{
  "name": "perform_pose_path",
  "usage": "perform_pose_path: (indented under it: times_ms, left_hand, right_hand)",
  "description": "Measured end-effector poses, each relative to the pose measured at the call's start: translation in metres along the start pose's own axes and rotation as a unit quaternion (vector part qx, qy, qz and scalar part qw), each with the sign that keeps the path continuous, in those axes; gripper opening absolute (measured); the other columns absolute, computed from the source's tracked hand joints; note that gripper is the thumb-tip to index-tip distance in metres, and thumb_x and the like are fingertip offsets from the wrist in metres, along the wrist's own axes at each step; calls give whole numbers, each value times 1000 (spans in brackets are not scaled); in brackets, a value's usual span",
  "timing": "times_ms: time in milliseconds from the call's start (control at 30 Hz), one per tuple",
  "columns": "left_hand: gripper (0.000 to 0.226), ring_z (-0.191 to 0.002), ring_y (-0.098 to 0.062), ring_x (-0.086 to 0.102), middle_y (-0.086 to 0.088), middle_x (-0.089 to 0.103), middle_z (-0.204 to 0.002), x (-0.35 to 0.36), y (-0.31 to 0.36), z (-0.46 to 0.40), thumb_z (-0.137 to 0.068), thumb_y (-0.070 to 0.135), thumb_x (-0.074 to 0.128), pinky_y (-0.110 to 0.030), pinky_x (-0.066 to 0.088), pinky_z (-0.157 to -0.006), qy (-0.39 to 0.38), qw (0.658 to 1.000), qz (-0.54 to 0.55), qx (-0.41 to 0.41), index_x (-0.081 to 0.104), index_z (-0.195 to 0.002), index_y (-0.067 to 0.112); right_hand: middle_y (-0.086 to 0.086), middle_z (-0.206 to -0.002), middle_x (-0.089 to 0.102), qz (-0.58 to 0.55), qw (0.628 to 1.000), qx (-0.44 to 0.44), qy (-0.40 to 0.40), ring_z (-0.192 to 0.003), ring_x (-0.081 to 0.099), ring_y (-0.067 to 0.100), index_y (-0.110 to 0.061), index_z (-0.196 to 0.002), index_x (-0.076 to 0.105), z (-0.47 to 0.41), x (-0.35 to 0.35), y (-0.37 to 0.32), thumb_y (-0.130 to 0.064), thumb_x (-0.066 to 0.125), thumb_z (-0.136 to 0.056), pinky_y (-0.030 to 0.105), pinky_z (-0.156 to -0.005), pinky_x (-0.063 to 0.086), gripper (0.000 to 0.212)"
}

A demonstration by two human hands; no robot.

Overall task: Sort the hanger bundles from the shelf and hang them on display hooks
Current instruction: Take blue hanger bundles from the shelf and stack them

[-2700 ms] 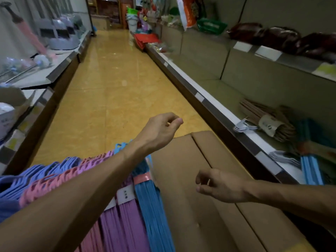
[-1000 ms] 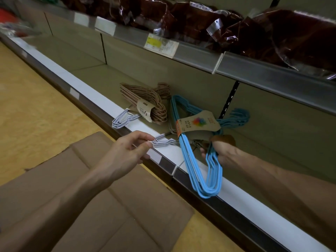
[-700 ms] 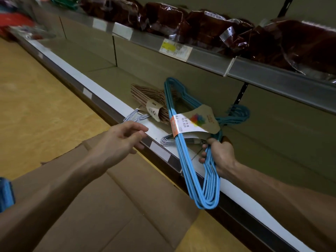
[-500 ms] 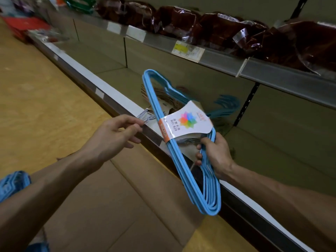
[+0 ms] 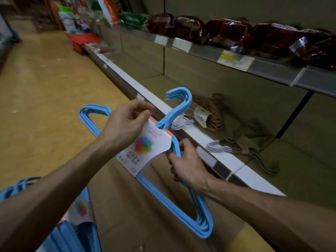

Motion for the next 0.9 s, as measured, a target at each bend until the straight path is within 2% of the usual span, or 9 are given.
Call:
perform_pose_path:
  times_ms: [133,233,300,367,433,533,633,733,900]
  left_hand:
    - [8,-87,11,61,24,65,-90,-12,6,3,-94,31,61,-4,40,-70,16,998,-62,23,65,-101,35]
    - [12,-76,2,63,10,67,-89,-19,7,1,-91,39,64,-5,44,-56,18,997,-71,2,62,-97,29]
    - [29,-76,-6,66,-5,70,-90,-25,7,0,-90,44,64,-19,53,-55,26,995,-96,-13,65,-100,17]
    - [37,-88,-22,68,-12,72,-95,-33,8,0,-90,44,64,-42,57,-78,43,995,-84,-28,66,-104,9]
    - [31,-91,-20,71,-9,73,-97,-43,7,3,-93,39,63,-47,56,-86,47,998,-20,-42,68,-105,12]
    - [20,-91,-7,72,0,75,-104,-60,3,10,-93,34,65,-38,58,-89,43,996,52,-54,68,-108,20]
    - [21,-96,-9,72,3,75,-108,-76,-3,18,-92,27,66,-31,58,-86,65,986,140,-63,68,-110,18]
    - [22,-102,-13,71,0,74,-113,-88,-7,22,-94,21,63,-29,57,-86,83,966,234,-75,66,-115,14]
    - [27,-109,-15,69,0,72,-120,-94,-4,22,-90,23,65,-33,55,-92,65,965,250,-49,65,-116,16]
  right_hand:
    - [-4,-71,57,-1,1000,-19,-19,-58,54,14,-31,-86,44,10,43,-16,-36,70,-83,34,-54,47,27]
    - [-7,-74,59,8,999,-28,-44,-50,56,0,-33,-89,45,21,65,-28,-38,75,-77,18,-43,40,33]
    - [-10,-78,59,19,997,-34,-67,-59,57,-11,-35,-91,44,30,75,-35,-43,79,-70,9,-39,36,42]
    - [-12,-86,61,7,995,-25,-96,-70,57,-17,-35,-95,44,36,81,-39,-45,83,-66,6,-44,39,49]
    - [-9,-90,64,-19,992,-4,-125,-72,62,-11,-34,-101,45,40,83,-42,-43,86,-66,8,-49,44,55]
    - [-3,-96,71,-70,984,37,-162,-77,72,6,-28,-108,50,42,80,-47,-37,91,-65,23,-62,57,60]
    - [5,-99,75,-131,966,87,-207,-83,75,18,-17,-114,55,40,78,-51,-25,89,-71,34,-70,62,56]
    - [8,-97,75,-190,924,151,-295,-86,74,24,-8,-117,61,41,77,-54,-21,81,-80,37,-76,61,44]
    - [10,-103,73,-227,862,189,-412,-92,71,24,-9,-121,57,45,82,-57,-17,71,-88,43,-84,59,37]
Point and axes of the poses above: each hand's wrist, its own z-axis away from the middle knuckle, its own x-axis out of the palm, y = z × x, the point moved 2 cm from there along -z, towards the middle knuckle
